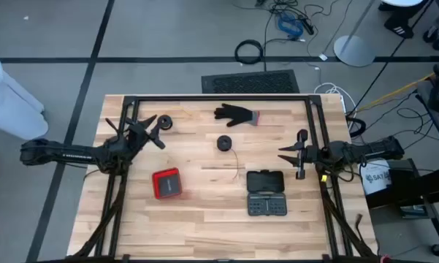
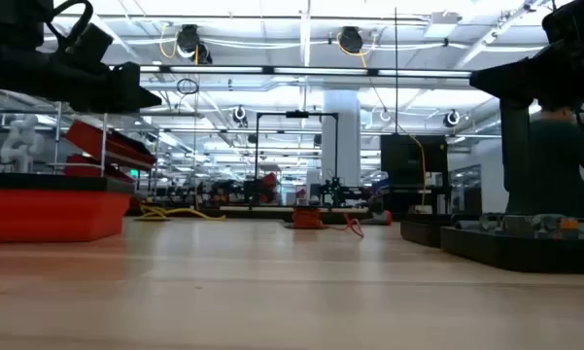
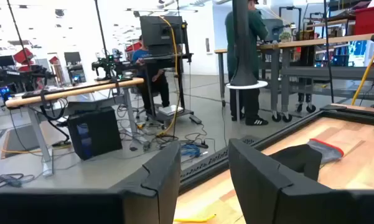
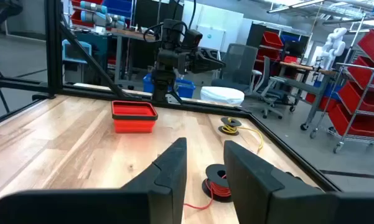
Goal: Coil cords
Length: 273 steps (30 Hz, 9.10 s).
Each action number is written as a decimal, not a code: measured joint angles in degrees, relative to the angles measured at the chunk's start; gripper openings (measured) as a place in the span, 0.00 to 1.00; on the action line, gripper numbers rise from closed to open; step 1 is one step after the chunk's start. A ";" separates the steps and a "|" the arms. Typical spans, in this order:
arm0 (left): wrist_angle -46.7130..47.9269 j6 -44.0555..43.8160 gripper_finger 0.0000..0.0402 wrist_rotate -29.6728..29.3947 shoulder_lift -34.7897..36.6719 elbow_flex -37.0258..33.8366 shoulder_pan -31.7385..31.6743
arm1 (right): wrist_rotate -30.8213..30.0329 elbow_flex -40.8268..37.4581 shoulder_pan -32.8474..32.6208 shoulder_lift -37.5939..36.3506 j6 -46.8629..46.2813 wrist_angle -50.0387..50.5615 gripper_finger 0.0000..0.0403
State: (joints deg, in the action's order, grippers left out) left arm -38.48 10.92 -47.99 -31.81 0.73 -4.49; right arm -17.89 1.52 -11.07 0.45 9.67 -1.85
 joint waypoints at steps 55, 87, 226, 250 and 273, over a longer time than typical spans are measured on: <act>0.00 -0.02 0.35 0.02 0.02 0.00 0.02 | 0.00 -0.01 -0.02 0.00 0.00 0.01 0.23; 0.02 0.00 0.35 0.02 0.02 0.00 0.02 | 0.00 0.00 0.00 0.00 0.00 0.00 0.23; 5.54 -3.96 0.35 45.00 -65.90 35.56 -11.13 | -5.68 46.53 14.36 104.87 20.59 -14.74 0.23; 8.21 -4.46 0.35 48.89 -76.00 44.36 -9.59 | -11.90 46.55 17.13 109.31 22.97 -22.62 0.05; 29.29 -1.42 0.35 49.55 -51.61 44.11 -9.29 | -11.92 46.42 10.92 87.84 15.84 -11.31 0.00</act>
State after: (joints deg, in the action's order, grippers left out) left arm -9.19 9.50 1.56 -83.42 44.84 -13.78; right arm -29.81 47.94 -0.15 88.28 25.51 -13.15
